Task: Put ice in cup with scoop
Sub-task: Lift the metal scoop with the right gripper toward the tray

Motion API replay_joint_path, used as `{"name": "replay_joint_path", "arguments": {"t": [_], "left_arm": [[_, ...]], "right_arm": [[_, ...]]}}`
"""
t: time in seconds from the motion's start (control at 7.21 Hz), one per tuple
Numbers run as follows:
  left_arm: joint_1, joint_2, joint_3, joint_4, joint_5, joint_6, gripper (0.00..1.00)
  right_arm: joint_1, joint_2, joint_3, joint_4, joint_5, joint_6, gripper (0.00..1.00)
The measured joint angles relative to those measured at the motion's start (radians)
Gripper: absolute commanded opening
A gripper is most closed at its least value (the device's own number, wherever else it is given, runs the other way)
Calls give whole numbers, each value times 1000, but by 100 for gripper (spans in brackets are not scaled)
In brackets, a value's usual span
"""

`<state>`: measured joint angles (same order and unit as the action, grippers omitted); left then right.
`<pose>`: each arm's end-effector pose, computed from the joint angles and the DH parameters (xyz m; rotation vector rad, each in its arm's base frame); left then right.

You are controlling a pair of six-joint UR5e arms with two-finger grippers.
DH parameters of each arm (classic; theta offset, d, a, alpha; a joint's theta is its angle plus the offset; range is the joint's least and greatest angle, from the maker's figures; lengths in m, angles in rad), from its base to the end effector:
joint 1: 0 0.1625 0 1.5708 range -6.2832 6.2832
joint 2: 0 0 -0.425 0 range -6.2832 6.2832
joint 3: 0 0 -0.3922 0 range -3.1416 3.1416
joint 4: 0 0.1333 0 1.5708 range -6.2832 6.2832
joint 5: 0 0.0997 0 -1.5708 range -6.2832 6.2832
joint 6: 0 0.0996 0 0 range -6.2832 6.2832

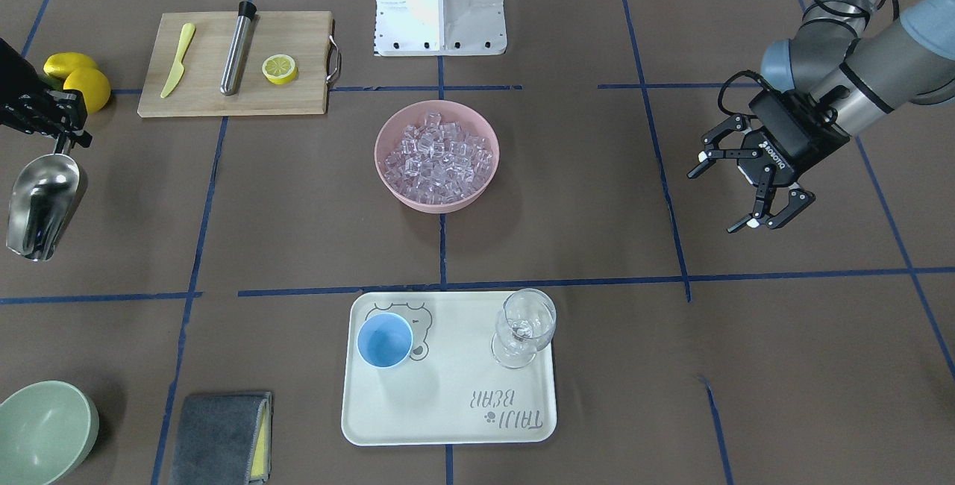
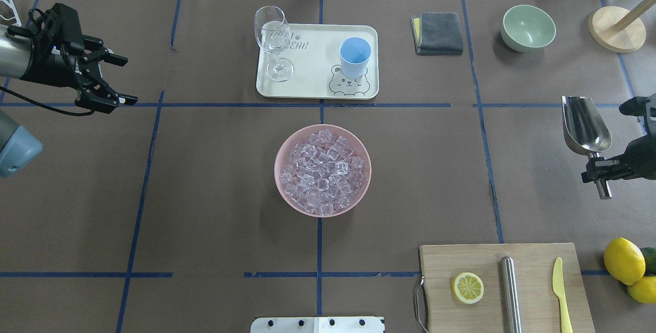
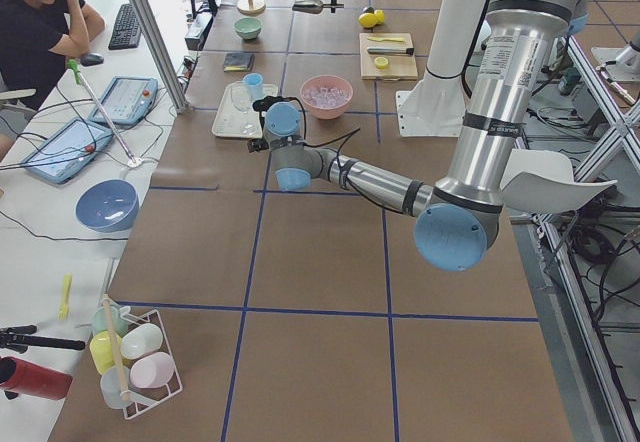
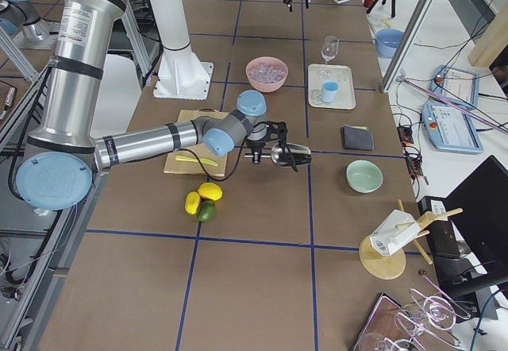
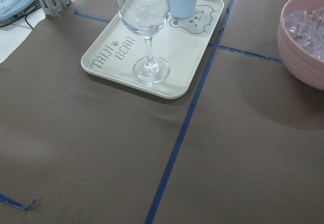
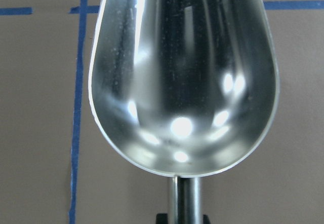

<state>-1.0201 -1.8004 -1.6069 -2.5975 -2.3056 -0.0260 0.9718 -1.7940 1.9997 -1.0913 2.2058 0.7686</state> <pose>0.2435 -0.5236 0.3978 1.0332 0.9823 0.9087 -0.1743 -0.3869 0.4958 0.1275 -0.8888 -0.0594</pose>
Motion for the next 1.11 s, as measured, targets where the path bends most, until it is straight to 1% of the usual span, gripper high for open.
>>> {"name": "replay_joint_path", "arguments": {"t": [0.14, 0.28, 0.69, 0.83, 0.97, 1.11], "left_arm": [[0, 0, -5, 0, 0, 0, 100], [0, 0, -7, 0, 0, 0, 100], [0, -1, -9, 0, 0, 0, 100], [0, -1, -10, 0, 0, 0, 100], [0, -1, -10, 0, 0, 1, 100], [0, -1, -10, 0, 0, 1, 100]], "right_arm": [[-14, 20, 13, -2, -17, -93, 0], [-34, 45, 28, -16, -39, -144, 0], [-93, 220, 52, -135, -132, -179, 0], [-92, 262, 60, -193, -140, -181, 0], [-72, 304, 74, -302, -136, -185, 0], [-53, 362, 86, -444, -147, -231, 0]]}}
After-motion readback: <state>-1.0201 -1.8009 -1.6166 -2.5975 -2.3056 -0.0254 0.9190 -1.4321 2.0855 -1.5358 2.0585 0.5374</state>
